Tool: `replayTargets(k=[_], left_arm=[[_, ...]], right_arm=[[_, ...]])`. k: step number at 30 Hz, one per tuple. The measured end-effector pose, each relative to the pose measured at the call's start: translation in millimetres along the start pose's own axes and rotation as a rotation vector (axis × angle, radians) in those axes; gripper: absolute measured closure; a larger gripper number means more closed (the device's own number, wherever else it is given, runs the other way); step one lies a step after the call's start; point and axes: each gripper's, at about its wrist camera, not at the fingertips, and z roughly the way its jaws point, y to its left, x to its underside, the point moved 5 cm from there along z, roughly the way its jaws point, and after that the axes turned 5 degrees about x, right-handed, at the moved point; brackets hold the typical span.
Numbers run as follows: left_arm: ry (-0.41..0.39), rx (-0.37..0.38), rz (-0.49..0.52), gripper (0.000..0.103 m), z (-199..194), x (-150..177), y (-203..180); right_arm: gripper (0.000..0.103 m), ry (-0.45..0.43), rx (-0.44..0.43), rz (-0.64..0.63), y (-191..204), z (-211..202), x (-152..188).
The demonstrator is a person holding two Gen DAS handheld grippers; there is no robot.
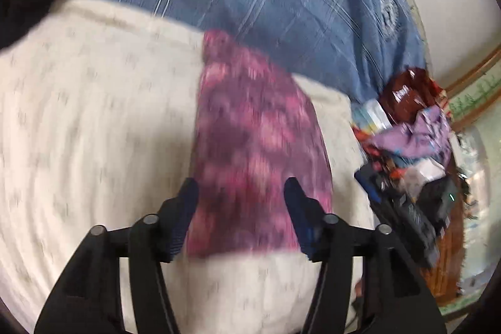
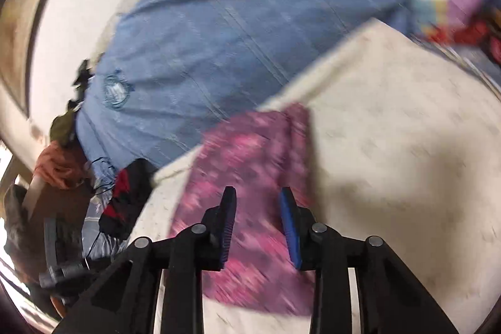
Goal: Fold small clothes
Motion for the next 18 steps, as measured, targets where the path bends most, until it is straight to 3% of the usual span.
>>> replayTargets(k=[4, 6, 7, 8, 10, 11, 12, 15, 18], left_arm=[[0.045, -0.05, -0.02, 0.047, 53.5, -21.0, 2.8], [0.097, -0.145, 0.006, 0.045, 80.9, -13.6, 17.7], [0.129, -0.149, 0.01, 0.041, 92.5, -8.0, 25.5], [0.109, -0.12, 0.008, 0.042, 90.4, -7.3, 28.1], [0.102, -0.066, -0.015, 0.044, 77.7, -11.1, 27.1], [0.086, -0.037, -0.02, 0.044, 72.2, -15.9, 24.7], [0.06, -0.031, -0.009, 0.044, 67.8, -23.9, 20.9], [0.003, -0.062, 0.043, 0.042, 67.6, -49.9, 6.7], [0.009, -0.157, 0.09, 0.042, 90.0, -66.5, 0.8]], right_arm=[[0.073, 0.011, 0.012, -0.063, 14.8, 40.8, 1.0], [0.081, 0.074, 0.086, -0.081, 1.0, 71.3, 12.4], [0.092, 0.102, 0.1, -0.086, -1.8, 79.4, 16.8], [0.094, 0.08, 0.085, -0.091, -6.2, 79.4, 18.0], [0.094, 0.115, 0.064, -0.084, -7.2, 74.4, 12.0], [0.085, 0.111, 0.048, -0.07, -7.4, 70.5, 6.1], [0.084, 0.084, 0.025, -0.049, -7.0, 64.6, -3.4], [0.078, 0.031, 0.002, 0.001, -6.2, 64.3, -37.4], [0.078, 0.036, 0.02, 0.009, -4.0, 87.8, -57.9]])
